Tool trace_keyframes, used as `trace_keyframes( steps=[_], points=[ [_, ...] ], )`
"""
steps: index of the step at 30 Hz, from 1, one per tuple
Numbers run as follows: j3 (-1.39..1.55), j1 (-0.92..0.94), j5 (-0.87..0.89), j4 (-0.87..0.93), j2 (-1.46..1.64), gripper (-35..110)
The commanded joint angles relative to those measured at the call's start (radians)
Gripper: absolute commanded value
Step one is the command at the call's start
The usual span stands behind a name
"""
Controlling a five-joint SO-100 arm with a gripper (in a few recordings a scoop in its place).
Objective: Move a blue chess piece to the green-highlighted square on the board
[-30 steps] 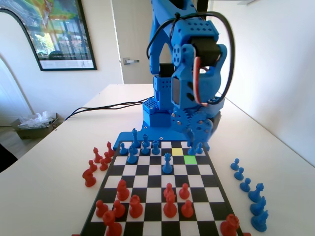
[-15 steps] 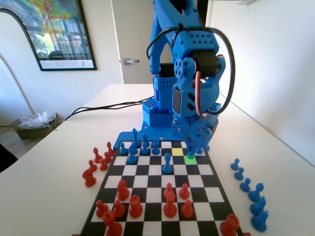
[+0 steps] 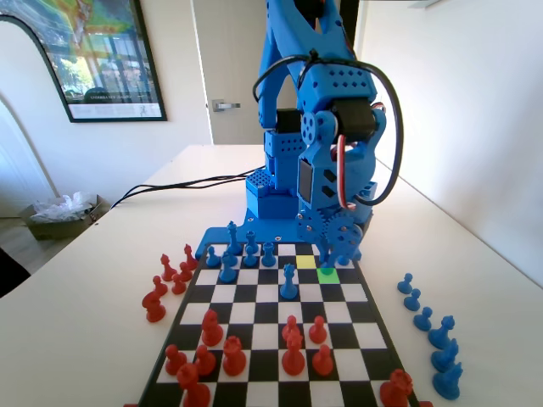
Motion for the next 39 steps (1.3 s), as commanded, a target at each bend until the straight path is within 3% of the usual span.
trace_keyframes(
  steps=[1,39],
  points=[
    [-0.008,-0.014,-0.028,0.003,0.028,1],
    [-0.104,-0.020,-0.038,0.021,-0.015,1]
  ],
)
